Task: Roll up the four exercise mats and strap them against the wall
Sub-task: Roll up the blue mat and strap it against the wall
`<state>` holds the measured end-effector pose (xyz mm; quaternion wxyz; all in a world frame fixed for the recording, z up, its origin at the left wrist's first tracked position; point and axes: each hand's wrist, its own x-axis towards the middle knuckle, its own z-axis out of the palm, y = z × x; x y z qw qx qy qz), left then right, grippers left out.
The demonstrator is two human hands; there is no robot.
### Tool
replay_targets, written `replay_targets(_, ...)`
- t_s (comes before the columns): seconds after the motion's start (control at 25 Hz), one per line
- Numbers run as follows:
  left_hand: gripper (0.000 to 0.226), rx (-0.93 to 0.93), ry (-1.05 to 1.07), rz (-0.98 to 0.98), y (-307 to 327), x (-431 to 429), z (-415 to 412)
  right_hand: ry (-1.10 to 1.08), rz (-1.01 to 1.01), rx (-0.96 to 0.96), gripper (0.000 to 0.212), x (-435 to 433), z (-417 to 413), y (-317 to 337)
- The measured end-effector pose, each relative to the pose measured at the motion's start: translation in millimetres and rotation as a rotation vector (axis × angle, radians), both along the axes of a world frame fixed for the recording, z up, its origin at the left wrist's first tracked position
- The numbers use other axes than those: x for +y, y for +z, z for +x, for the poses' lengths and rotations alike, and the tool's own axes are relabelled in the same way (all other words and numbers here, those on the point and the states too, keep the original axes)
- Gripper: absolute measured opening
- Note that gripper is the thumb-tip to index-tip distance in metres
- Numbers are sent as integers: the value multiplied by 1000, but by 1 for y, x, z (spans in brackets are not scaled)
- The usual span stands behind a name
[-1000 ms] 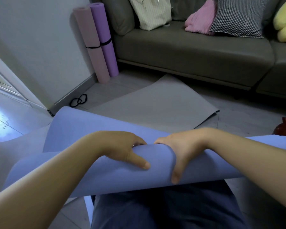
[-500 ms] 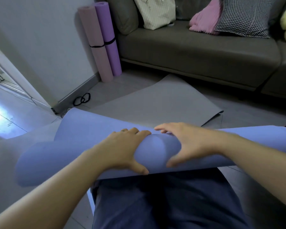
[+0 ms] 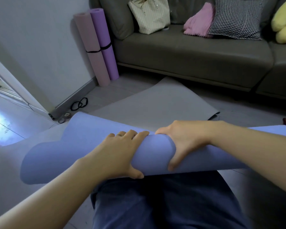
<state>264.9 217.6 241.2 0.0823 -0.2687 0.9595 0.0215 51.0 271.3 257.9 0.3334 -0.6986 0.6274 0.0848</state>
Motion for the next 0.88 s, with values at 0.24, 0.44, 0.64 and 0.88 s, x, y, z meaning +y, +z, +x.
replay_targets(0.24,89,-43,56,271,2,-14,-1,-55,243,-158,68,-14,-1,-15)
replay_targets(0.44,91,-220,126,600,4,-57,-26,-44,-220,74,96,16,2,-8)
replay_targets(0.64,94,-227,118,596,0,-67,-37,50,-483,434,119,38,23,-49)
replay_targets(0.88,106,74,-36,-244,-35,-20,-5,-1,-385,240,98,7,10,-40)
